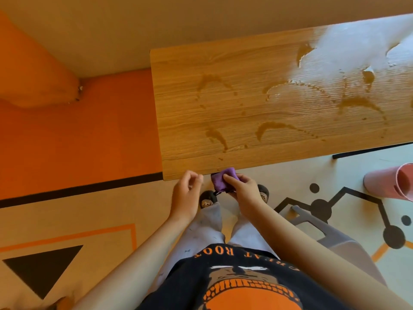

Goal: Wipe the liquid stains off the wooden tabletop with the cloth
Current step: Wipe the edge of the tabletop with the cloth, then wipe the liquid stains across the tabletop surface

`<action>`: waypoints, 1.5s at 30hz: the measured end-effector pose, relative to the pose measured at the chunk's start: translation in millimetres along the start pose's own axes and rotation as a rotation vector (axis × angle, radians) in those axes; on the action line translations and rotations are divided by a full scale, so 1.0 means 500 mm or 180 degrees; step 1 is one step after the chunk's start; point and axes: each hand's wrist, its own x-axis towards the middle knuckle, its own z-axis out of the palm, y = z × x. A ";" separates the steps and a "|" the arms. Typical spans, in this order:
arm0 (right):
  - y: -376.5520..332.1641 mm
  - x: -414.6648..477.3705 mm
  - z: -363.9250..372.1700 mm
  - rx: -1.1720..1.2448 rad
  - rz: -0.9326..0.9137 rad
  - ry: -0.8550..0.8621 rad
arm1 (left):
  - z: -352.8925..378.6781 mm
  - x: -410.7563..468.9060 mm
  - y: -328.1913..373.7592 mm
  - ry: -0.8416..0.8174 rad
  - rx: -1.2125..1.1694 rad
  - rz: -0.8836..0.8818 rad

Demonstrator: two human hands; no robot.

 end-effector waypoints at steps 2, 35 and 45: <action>-0.010 0.002 0.001 -0.0069 0.0083 -0.0053 | 0.025 -0.007 -0.007 -0.0715 -0.0504 -0.1124; -0.153 0.113 0.087 -0.5238 -0.4050 -0.1863 | 0.208 -0.006 0.043 0.1394 -0.3130 -0.1671; -0.123 0.105 0.090 -0.5544 -0.4248 -0.1547 | 0.092 0.011 -0.042 0.1997 -0.3018 -0.1439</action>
